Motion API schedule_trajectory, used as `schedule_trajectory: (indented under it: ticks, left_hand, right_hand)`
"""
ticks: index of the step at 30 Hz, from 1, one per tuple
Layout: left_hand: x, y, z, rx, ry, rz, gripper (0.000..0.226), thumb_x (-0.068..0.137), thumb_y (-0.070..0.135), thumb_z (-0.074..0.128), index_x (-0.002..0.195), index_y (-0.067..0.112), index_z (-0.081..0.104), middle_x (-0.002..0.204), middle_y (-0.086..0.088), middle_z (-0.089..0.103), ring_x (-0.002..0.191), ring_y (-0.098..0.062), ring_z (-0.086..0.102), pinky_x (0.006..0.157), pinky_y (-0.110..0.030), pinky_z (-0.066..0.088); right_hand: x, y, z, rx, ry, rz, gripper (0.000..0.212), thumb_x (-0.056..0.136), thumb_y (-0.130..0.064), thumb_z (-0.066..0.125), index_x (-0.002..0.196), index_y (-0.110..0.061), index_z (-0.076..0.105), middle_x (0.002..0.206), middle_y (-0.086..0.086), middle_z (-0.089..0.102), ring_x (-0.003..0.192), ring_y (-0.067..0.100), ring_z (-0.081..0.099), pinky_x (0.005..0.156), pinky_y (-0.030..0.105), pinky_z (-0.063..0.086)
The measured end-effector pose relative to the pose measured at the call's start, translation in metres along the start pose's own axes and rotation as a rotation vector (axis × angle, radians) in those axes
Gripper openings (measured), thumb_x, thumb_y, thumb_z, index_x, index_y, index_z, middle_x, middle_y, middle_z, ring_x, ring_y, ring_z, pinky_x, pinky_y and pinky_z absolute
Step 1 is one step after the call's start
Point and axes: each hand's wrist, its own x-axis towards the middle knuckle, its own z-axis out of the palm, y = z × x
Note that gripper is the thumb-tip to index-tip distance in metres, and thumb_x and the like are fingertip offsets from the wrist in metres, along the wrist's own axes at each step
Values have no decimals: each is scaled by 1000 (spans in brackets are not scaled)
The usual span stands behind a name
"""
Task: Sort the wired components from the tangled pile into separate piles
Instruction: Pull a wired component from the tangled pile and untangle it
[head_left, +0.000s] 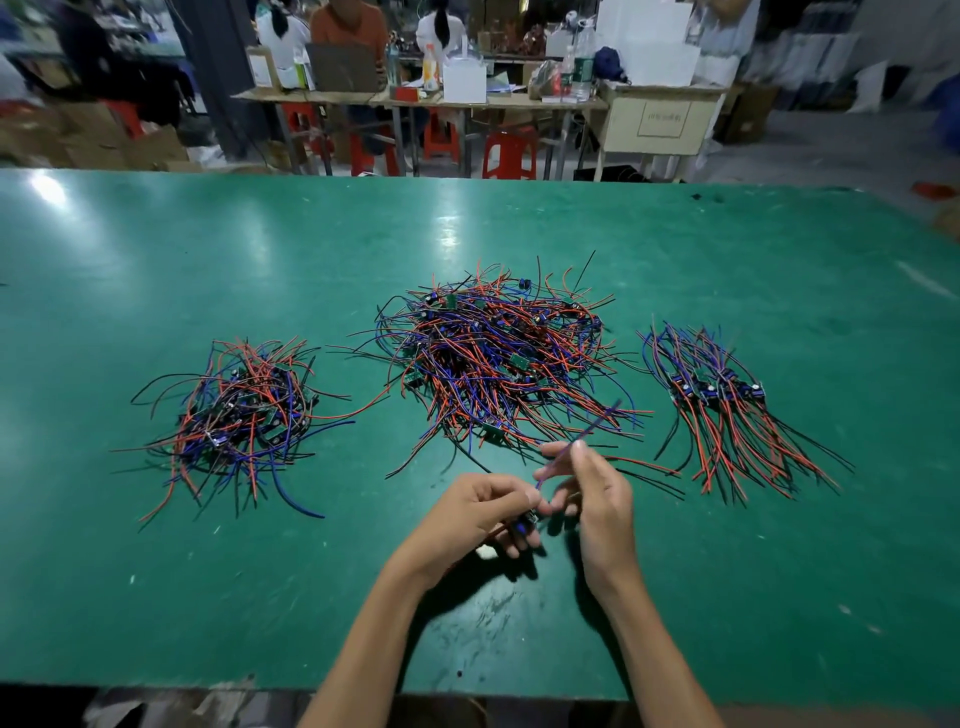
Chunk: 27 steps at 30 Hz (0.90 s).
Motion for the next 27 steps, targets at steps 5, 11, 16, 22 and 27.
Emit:
schedule_trajectory:
  ticks: [5,11,16,22,27]
  left_hand:
    - [-3,1,-9,-135,-39,-16,32,98,31,60,102,4,76,82,-10,74,65,-12,63,62,-18,52]
    - [-11,6,-38,8,-24,-58,27,95,27,66,107,5,77,89,-14,75,59,-11,58,58,-19,50]
    - [-17,4,-39,118,107,-41,21,97,29,66,103,13,79,80,-6,75,52,-9,50,50,-17,41]
    - [-19,0,-28,331,322,148,5,83,31,82,87,29,80,78,6,76,52,-8,48,51,-21,38]
    - [-21,-1,-29,374,453,225,8,80,33,84,82,39,80,80,12,76,58,-8,51,55,-16,41]
  right_hand:
    - [-4,-1,3,-37,-110,-16,19,97,-11,67,80,-12,75,79,4,75,65,5,62,61,15,50]
    - [1,4,0,53,120,32,15,100,-17,64,91,-14,76,87,1,77,55,8,54,53,22,47]
    - [1,8,2,29,65,15,14,102,-14,61,98,-11,74,95,1,79,59,6,58,53,17,49]
    - [0,6,-4,45,21,4,16,106,-16,53,107,-16,69,98,7,78,57,10,52,54,21,49]
    - [-2,1,-7,109,-46,3,11,102,-17,59,108,-12,66,104,9,78,63,11,57,63,15,49]
